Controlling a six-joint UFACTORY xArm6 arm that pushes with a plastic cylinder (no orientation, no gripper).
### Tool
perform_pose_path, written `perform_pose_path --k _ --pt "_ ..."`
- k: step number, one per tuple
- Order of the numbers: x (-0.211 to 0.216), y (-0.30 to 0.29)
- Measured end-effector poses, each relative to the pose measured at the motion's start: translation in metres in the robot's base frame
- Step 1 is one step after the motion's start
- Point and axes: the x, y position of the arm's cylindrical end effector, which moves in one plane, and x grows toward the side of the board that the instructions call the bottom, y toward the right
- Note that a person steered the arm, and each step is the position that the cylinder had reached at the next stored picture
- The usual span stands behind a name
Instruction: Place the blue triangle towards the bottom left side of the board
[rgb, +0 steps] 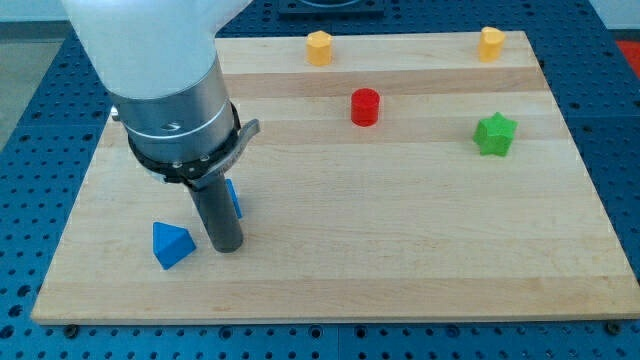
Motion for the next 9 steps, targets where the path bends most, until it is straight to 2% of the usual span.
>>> perform_pose_path --k 2,3,5,6,8,9 --pt "0.016 -0.077" --pt "0.017 -0.091" --pt "-0.022 -0.058" --pt "-0.022 -0.076" --pt "0.006 -0.114" --pt "0.006 -0.114"
